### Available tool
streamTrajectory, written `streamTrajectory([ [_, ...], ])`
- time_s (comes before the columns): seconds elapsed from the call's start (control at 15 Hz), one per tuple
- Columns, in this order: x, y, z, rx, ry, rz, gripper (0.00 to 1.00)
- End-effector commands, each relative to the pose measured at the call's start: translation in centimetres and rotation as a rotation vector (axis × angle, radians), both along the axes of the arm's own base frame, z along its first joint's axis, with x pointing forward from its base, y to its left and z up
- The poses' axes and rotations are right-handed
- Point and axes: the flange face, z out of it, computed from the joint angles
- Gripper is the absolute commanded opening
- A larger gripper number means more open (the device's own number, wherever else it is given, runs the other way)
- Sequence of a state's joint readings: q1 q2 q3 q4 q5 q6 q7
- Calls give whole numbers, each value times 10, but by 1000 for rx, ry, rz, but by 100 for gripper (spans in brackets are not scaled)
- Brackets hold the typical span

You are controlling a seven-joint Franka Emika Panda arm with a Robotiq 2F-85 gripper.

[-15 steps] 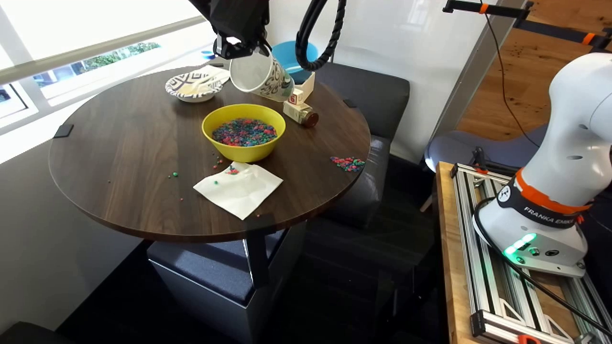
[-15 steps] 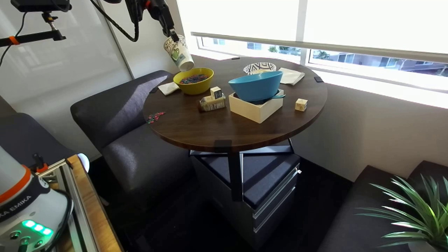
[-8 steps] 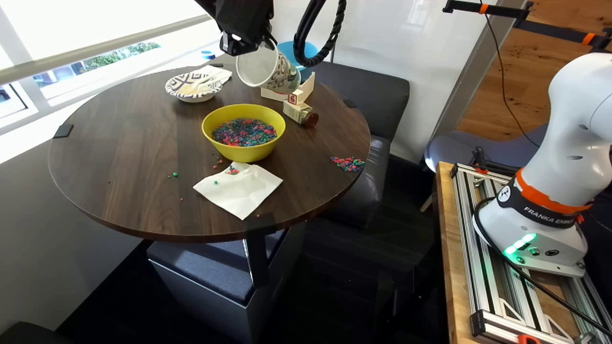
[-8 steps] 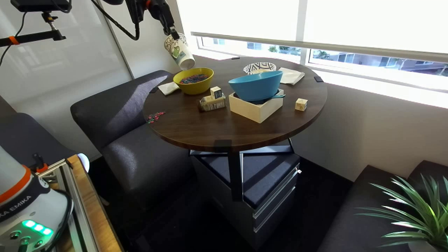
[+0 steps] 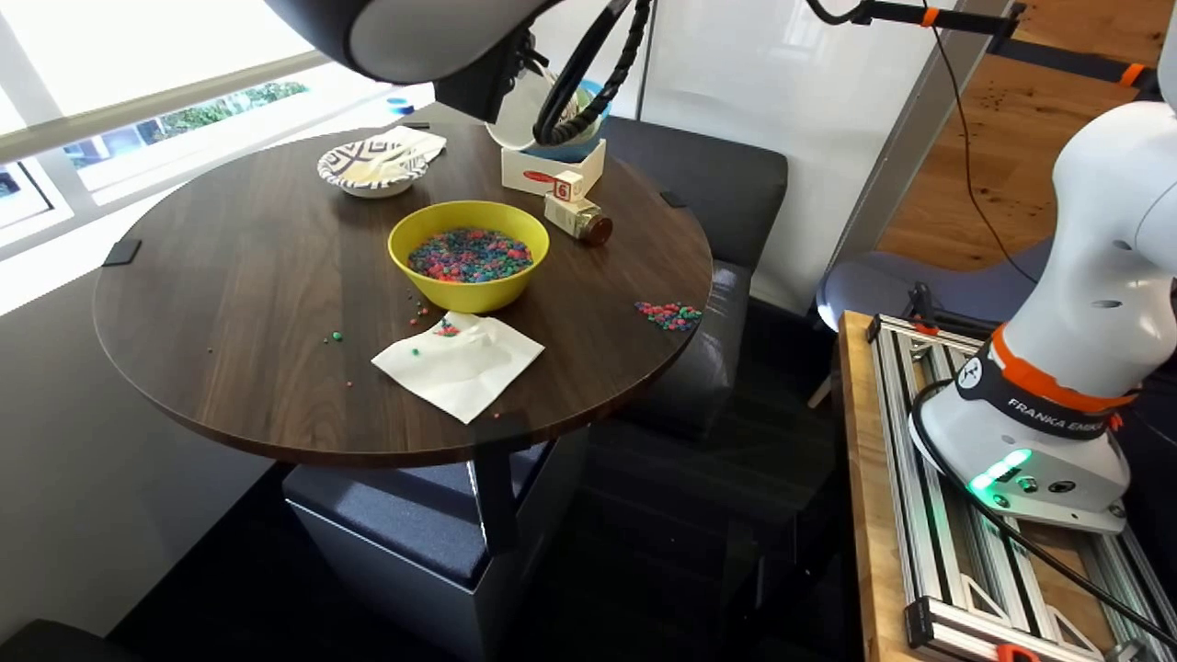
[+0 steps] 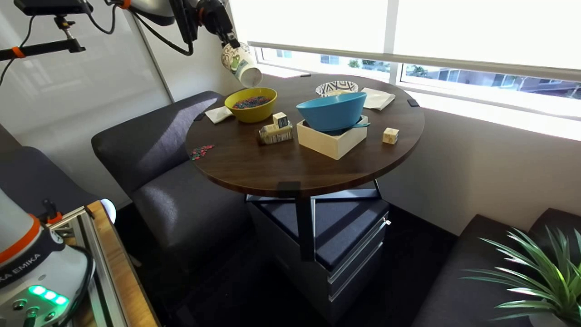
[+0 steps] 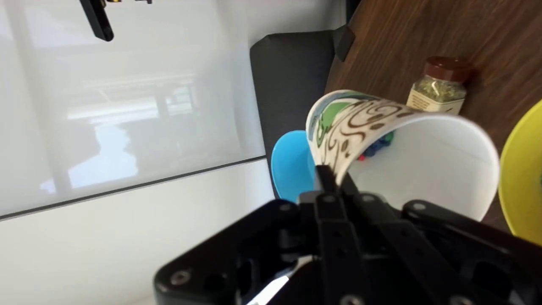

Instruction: Pick up the styrofoam cup and pour its content in the yellow bowl before putting it down on the table

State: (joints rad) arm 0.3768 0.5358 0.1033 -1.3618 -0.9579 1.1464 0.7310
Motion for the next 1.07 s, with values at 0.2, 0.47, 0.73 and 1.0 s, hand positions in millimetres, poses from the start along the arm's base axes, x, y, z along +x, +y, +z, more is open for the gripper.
streamTrajectory([
  [0.2, 18, 33, -23, -220, 94, 84, 1],
  [0.47, 28, 49, -36, -336, 159, 143, 1],
  [0.73, 37, 57, -47, -419, 241, 200, 1],
  [1.0, 40, 64, -54, -503, 375, 257, 1],
])
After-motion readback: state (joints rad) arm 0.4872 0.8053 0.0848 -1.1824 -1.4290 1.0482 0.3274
